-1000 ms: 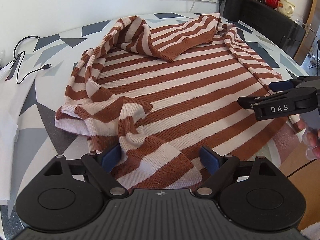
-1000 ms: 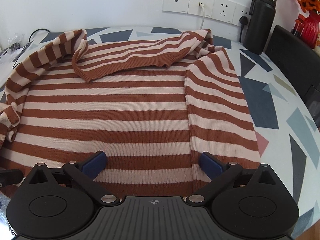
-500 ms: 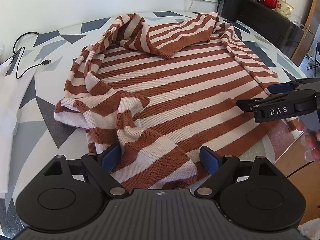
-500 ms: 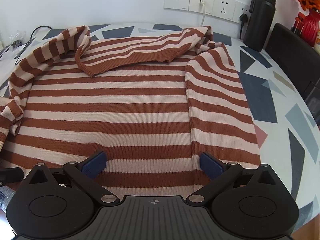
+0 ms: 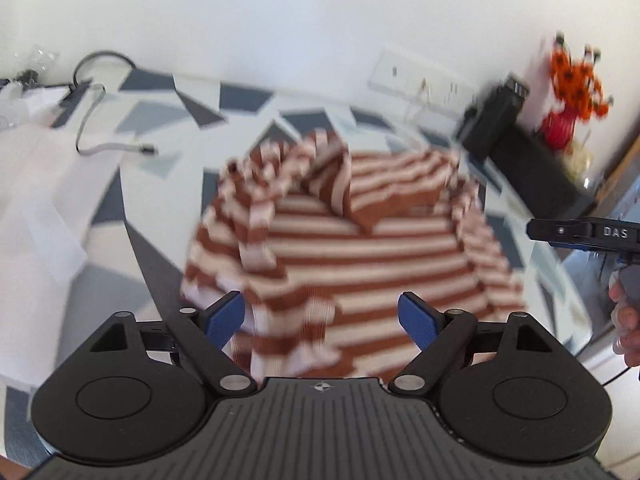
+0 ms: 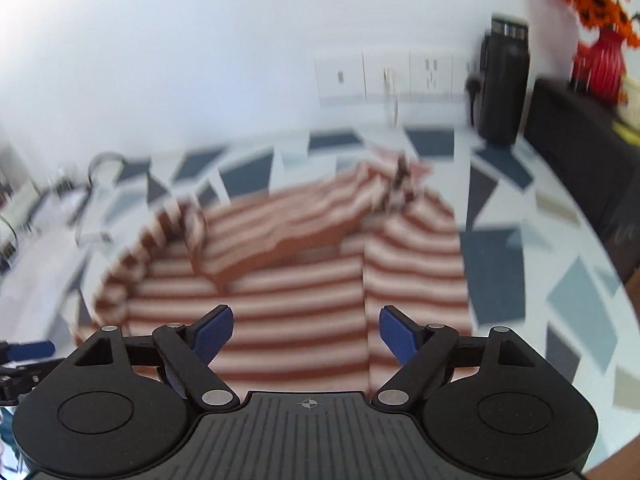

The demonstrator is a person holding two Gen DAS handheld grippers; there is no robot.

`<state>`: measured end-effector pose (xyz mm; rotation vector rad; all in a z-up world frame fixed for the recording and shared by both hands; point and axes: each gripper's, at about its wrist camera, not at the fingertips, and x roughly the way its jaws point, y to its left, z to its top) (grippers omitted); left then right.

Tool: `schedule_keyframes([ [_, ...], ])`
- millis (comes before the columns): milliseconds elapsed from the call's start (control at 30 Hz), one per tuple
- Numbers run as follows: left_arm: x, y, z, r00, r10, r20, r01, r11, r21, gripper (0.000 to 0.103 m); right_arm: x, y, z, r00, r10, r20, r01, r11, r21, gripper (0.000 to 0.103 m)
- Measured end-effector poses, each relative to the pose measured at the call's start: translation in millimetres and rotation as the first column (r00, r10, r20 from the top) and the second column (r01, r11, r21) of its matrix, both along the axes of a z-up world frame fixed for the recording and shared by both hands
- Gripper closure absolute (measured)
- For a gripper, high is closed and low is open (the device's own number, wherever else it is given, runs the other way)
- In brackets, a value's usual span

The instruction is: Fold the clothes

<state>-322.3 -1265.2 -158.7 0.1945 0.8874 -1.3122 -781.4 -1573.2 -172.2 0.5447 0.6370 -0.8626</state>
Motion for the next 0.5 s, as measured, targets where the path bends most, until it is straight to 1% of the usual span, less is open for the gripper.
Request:
schedule_keyframes([
  [33, 4.7, -1.7, 11.0, 1.0, 0.009, 0.015, -0.008, 1.0, -0.025, 0.02, -0.2, -3.9, 14.2, 1.0, 0.005, 0.021, -0.005, 1.0, -0.021, 0.025],
  [100, 13.1, -6.4, 33.3, 0.998, 0.022, 0.056, -0.018, 0.997, -0.07, 0.021, 2.1, -13.4, 54.0, 0.997, 0.025, 0.074, -0.019, 0.996, -0.081, 0.026],
  [133, 17.0, -9.7, 43.6, 0.997, 0.025, 0.077, -0.018, 0.996, -0.088, 0.021, 3.9, -16.7, 69.0, 0.995, 0.035, 0.09, -0.025, 0.994, -0.106, 0.026],
  [200, 23.6, -16.5, 63.4, 0.993, 0.028, 0.115, -0.012, 0.991, -0.131, 0.021, 10.4, -26.5, 107.0, 0.99, 0.064, 0.128, -0.041, 0.983, -0.178, 0.026],
  [300, 29.6, -31.6, 88.0, 0.984, 0.035, 0.174, -0.003, 0.984, -0.179, 0.021, 23.7, -37.5, 145.1, 0.983, 0.099, 0.154, -0.056, 0.963, -0.264, 0.026],
  [367, 28.5, -44.5, 94.7, 0.975, 0.031, 0.22, 0.009, 0.984, -0.179, 0.021, 33.9, -45.0, 154.3, 0.982, 0.113, 0.151, -0.062, 0.949, -0.31, 0.027],
  [400, 26.4, -51.8, 94.7, 0.969, 0.023, 0.244, 0.018, 0.986, -0.167, 0.021, 41.0, -51.3, 154.0, 0.984, 0.114, 0.141, -0.062, 0.943, -0.326, 0.027],
  [433, 24.2, -58.8, 93.7, 0.964, 0.014, 0.265, 0.027, 0.988, -0.152, 0.021, 44.7, -59.2, 147.1, 0.984, 0.113, 0.141, -0.064, 0.948, -0.312, 0.027],
  [500, 18.6, -68.4, 85.3, 0.963, -0.017, 0.27, 0.049, 0.992, -0.113, 0.025, 51.8, -75.1, 132.4, 0.983, 0.114, 0.145, -0.07, 0.958, -0.277, 0.03],
])
